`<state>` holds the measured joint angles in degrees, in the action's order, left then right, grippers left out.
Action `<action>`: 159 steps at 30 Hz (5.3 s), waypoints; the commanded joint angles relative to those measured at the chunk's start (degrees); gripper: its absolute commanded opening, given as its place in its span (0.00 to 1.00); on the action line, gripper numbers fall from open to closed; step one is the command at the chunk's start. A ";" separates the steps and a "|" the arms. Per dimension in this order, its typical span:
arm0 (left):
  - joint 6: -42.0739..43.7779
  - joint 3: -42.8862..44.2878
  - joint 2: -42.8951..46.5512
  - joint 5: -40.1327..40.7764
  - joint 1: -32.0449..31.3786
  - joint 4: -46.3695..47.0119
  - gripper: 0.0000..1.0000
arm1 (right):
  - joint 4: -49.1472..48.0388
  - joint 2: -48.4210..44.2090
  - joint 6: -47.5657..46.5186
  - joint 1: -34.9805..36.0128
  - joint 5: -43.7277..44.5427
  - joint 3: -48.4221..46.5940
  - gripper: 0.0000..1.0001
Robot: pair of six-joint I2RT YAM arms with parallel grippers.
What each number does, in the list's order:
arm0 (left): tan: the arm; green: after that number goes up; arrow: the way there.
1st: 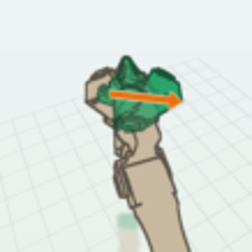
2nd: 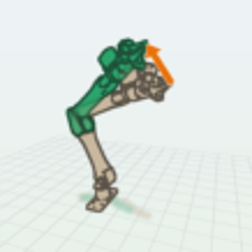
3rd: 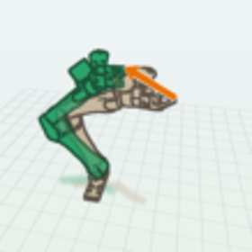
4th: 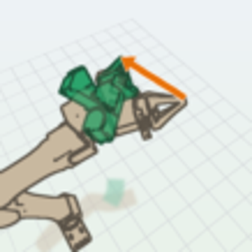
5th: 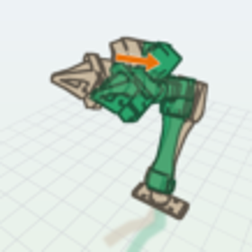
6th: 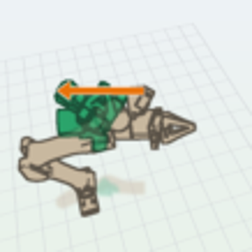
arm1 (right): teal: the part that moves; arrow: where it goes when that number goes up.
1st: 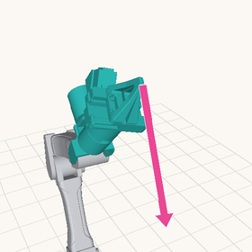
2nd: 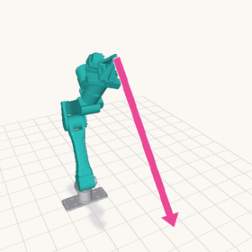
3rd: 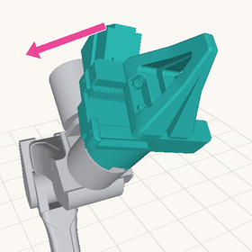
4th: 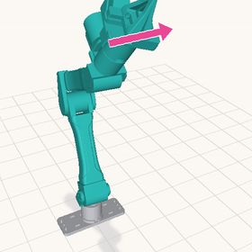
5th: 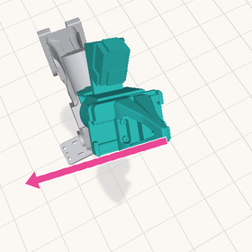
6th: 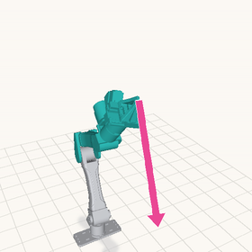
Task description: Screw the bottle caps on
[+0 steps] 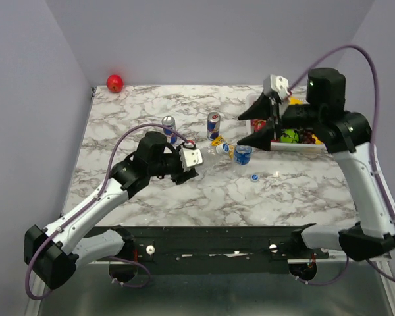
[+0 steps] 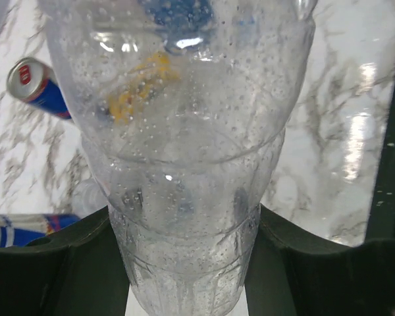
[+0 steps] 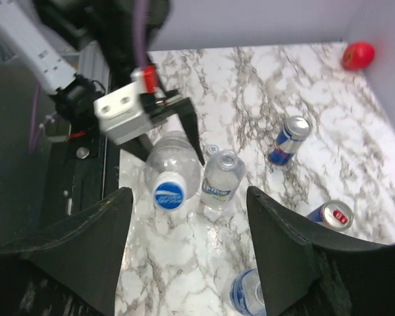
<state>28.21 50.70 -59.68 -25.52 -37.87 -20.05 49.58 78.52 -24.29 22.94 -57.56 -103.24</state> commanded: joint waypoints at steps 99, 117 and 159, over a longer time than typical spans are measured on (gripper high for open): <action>-18.18 3.62 -2.63 -18.16 1.39 11.35 0.00 | -39.83 -7.94 26.84 6.07 -6.25 24.84 0.51; -21.42 2.13 -3.34 -4.99 -0.37 16.71 0.00 | -40.62 -7.86 29.31 6.42 4.47 25.28 0.23; -12.66 12.23 -3.77 -4.10 3.85 0.81 0.99 | -9.32 -14.45 -17.45 -42.98 -0.45 40.40 0.18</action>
<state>13.54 60.69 -62.24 -28.77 -34.59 -16.45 46.19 63.55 -37.78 -19.09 -53.80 -64.97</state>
